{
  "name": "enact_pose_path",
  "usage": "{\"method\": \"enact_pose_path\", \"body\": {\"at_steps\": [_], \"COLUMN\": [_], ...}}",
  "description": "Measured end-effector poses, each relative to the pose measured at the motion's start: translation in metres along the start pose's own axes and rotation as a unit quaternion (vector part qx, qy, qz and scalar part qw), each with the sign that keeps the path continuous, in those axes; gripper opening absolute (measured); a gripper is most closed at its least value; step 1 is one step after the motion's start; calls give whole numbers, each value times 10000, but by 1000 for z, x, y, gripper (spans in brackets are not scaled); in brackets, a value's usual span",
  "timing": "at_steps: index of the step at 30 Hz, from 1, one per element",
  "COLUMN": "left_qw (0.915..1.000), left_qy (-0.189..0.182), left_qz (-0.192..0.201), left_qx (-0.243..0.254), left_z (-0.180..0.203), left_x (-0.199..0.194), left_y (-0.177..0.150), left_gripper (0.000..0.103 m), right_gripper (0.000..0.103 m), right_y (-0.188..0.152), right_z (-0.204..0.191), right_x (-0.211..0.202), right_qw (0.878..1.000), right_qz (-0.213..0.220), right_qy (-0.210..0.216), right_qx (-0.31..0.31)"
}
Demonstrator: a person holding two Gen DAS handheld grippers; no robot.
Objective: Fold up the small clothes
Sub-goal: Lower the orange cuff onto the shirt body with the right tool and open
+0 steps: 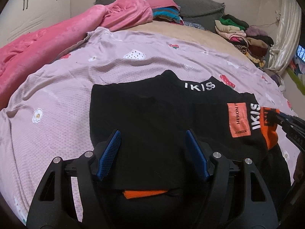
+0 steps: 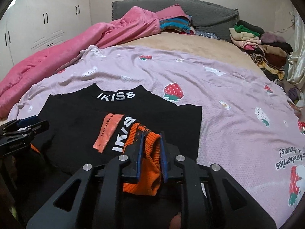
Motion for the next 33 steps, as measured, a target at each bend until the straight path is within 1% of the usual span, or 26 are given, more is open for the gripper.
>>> {"method": "enact_pose_path", "body": {"at_steps": [1,2,6,8,9,10,12,14,16,18,20,22,24,25,27,31,33], "left_qw": [10000,10000,10000,9998,9996,9993,9985,9977,9971,9967,9966,9966,9966,9965,9965,9967,9969], "left_qy": [0,-1,-49,-51,-34,-16,22,-33,-115,-161,-174,-175,-174,-177,-179,-141,-116], "left_qz": [-4,-12,-60,-165,-265,-370,-553,-662,-707,-725,-731,-736,-743,-746,-749,-751,-741], "left_qx": [5,9,21,47,46,32,-48,-166,-260,-316,-328,-322,-321,-322,-315,-262,-234], "left_z": [1,1,1,2,2,1,-4,-11,-14,-17,-17,-17,-17,-17,-16,-14,-13], "left_x": [0,0,2,5,8,12,18,20,20,20,19,19,18,18,18,19,18], "left_y": [0,0,-2,-3,-5,-7,-10,-12,-14,-15,-16,-17,-17,-17,-18,-18,-18], "left_gripper": [62,62,62,54,47,42,36,36,36,36,36,36,36,36,36,36,36], "right_gripper": [20,21,22,22,22,22,22,24,28,28,29,32,38,37,35,34,36], "right_y": [0,0,0,1,0,0,-2,-4,-5,-6,-8,-10,-15,-18,-22,-25,-25], "right_z": [1,1,-2,-8,-12,-17,-30,-44,-59,-71,-77,-75,-67,-61,-53,-48,-50], "right_x": [-1,-3,-10,-12,-11,-10,-8,-4,1,6,13,23,32,38,41,41,40], "right_qw": [10000,10000,9998,9998,9997,9994,9979,9957,9936,9919,9913,9918,9927,9928,9925,9929,9932], "right_qz": [15,61,165,161,133,91,-14,-131,-231,-300,-390,-528,-689,-805,-896,-897,-862], "right_qy": [-17,-50,-59,83,165,280,559,781,916,993,1000,905,719,606,658,628,578], "right_qx": [13,26,18,-73,-120,-181,-325,-479,-624,-730,-762,-729,-685,-642,-500,-464,-520]}}
Point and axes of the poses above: each gripper's, at about its wrist camera, not at the fingertips, and x roughly the way its jaws point, z to its right, y to its top, the point moved 2 cm from there along x, roughly the way its jaws point, and after that the axes turned 3 degrees about -y, right-handed, at the moved point
